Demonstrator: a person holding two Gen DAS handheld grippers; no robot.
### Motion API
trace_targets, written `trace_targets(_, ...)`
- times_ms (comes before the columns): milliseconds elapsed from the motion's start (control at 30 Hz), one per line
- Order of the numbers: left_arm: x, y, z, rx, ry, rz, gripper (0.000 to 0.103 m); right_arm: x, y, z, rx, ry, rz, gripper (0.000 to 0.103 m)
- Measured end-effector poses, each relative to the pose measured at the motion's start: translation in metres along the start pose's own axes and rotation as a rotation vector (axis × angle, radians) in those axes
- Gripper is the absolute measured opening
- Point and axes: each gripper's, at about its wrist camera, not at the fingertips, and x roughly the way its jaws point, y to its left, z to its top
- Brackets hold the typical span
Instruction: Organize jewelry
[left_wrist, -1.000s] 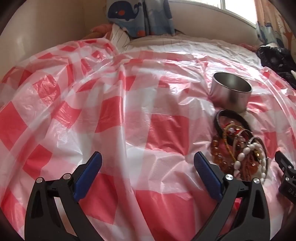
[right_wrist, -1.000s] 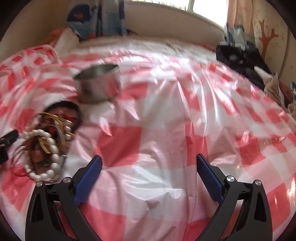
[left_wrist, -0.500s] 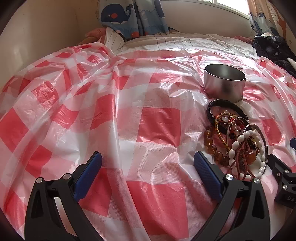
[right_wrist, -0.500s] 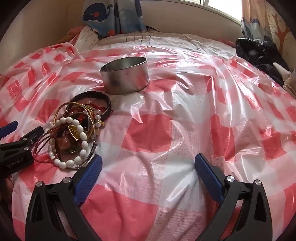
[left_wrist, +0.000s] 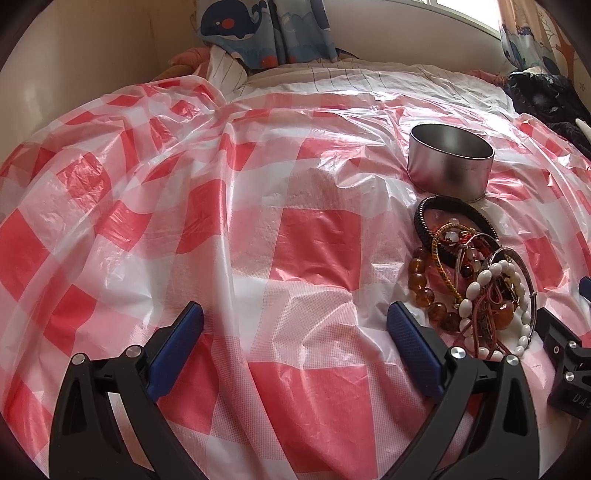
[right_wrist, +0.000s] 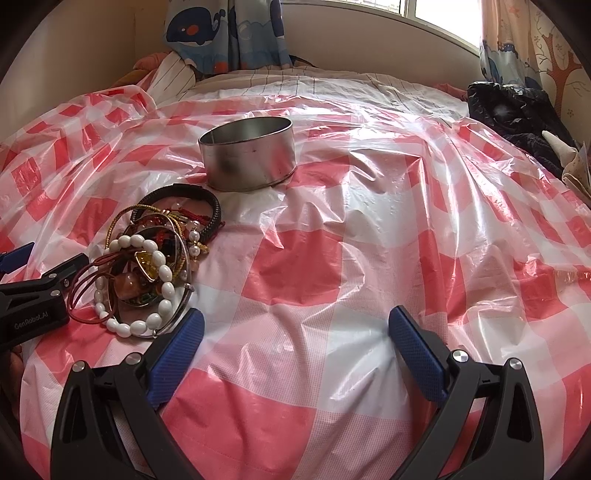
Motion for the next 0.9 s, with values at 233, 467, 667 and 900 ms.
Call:
trace_targets(233,-0.0007,-0.0006,0.0006,0.001,0.001,0.001,0.096,0.0,0.0001,0.0001,0.0,0.0,0.0,0.096)
trace_targets(467,-0.001,-0.0006,0.0008,0.001,0.002,0.001,0.096,0.0,0.0004,0.0,0.0,-0.001,0.0,0.096)
trace_targets(667,0.0016,0.0002,-0.0006,-0.011,0.003,-0.009,0.096,0.0002,0.0005,0.0003,0.001,0.004,-0.004,0.096)
trace_targets(900,0.002,0.0,-0.0008,-0.011,0.003,-0.01,0.096,0.002,0.0017,0.0008,0.0,0.01,-0.012,0.096)
